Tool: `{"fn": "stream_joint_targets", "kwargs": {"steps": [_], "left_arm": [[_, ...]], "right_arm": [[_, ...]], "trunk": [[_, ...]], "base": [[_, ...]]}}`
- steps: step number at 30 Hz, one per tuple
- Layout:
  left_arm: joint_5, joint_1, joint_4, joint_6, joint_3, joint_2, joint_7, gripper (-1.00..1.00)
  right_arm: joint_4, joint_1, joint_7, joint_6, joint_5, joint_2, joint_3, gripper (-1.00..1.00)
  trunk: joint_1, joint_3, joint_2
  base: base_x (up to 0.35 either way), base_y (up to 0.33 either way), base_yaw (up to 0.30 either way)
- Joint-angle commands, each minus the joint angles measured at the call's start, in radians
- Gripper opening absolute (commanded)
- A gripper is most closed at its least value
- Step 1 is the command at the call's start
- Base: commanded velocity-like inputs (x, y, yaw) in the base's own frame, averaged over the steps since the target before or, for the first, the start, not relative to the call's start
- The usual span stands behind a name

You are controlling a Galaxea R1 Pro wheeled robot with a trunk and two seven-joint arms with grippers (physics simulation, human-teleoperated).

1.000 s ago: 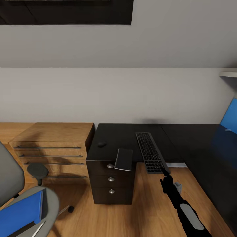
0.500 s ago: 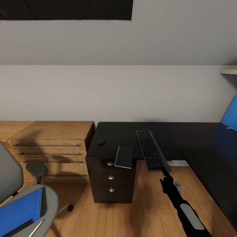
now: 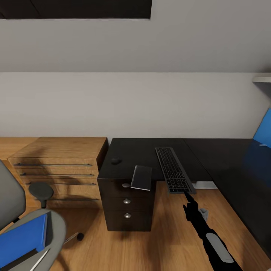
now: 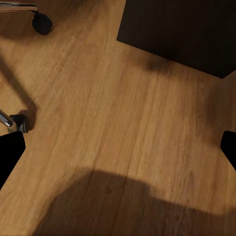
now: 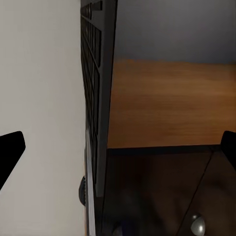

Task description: In the bedroom, organize the workspace by keeping the computer under the desk, ensuring the monitor is on the desk, placing the keyboard on the desk next to the monitor, placing the mouse on the desk next to the keyboard, moving the folder from the swivel chair onto the desk next to the mouse, stacking the notebook on top of the folder with the pen on top of the notebook, and positioning the swivel chair next to the desk.

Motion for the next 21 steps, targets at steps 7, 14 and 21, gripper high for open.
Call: {"fn": "stream_joint_targets", "kwargs": {"steps": [7, 14, 21], "left_arm": [[0.011, 0.000, 0.001, -0.005, -0.007, 0.001, 0.001, 1.00], [0.011, 0.000, 0.001, -0.005, -0.007, 0.001, 0.001, 1.00], [0.010, 0.000, 0.001, -0.005, -0.007, 0.002, 0.001, 1.00]], "right_arm": [[0.000, -0.001, 0.002, 0.009, -0.010, 0.000, -0.002, 1.00], [0.000, -0.001, 0.002, 0.009, -0.010, 0.000, -0.002, 1.00], [0.000, -0.001, 0.002, 0.009, -0.010, 0.000, -0.002, 1.00]], "trunk": [[0.000, -0.001, 0.000], [0.000, -0.001, 0.000], [0.000, -0.001, 0.000]], "base": [[0.000, 0.000, 0.000], [0.017, 0.000, 0.000], [0.196, 0.000, 0.000]]}}
